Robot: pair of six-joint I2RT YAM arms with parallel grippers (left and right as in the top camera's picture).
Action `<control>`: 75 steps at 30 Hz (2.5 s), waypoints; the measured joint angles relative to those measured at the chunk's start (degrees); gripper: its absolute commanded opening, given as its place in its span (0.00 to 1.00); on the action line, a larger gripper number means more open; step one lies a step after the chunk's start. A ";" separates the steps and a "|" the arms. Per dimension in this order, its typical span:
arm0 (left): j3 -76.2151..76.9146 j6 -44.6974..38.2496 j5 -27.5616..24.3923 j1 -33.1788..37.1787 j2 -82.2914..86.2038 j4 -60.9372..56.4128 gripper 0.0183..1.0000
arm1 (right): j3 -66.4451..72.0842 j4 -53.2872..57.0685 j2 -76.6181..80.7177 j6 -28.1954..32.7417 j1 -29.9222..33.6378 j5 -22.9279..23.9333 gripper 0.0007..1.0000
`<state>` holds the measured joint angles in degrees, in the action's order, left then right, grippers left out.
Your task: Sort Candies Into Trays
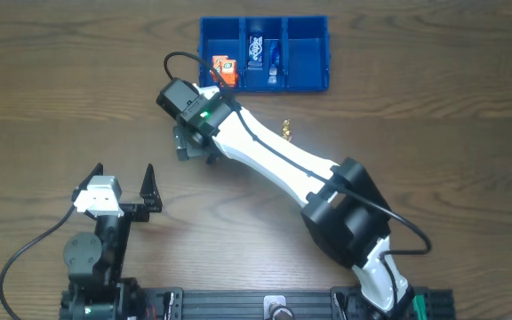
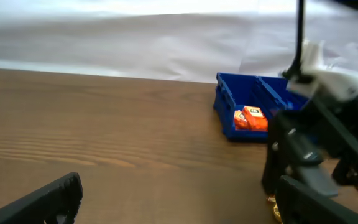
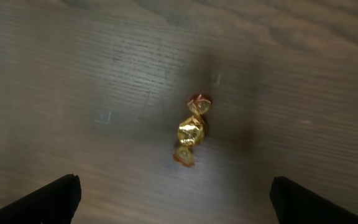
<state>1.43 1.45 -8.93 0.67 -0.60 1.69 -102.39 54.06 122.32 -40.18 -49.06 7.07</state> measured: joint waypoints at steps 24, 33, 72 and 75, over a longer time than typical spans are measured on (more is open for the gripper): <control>0.00 0.00 0.00 0.00 0.00 0.00 1.00 | 0.26 -3.91 8.41 -6.08 2.38 0.83 0.83; 0.00 0.00 0.02 0.00 0.00 0.00 1.00 | 0.26 -4.20 8.87 -5.90 2.34 1.53 0.51; 0.00 0.00 0.00 0.00 0.02 0.00 1.00 | 0.50 -7.74 -14.43 11.61 23.96 20.79 0.09; 0.00 0.00 0.00 0.00 0.02 0.00 1.00 | 0.50 -11.50 -13.27 13.31 24.98 19.58 0.09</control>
<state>1.43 1.45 -8.93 0.67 -0.58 1.69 -101.89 42.57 109.06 -26.87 -24.08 26.65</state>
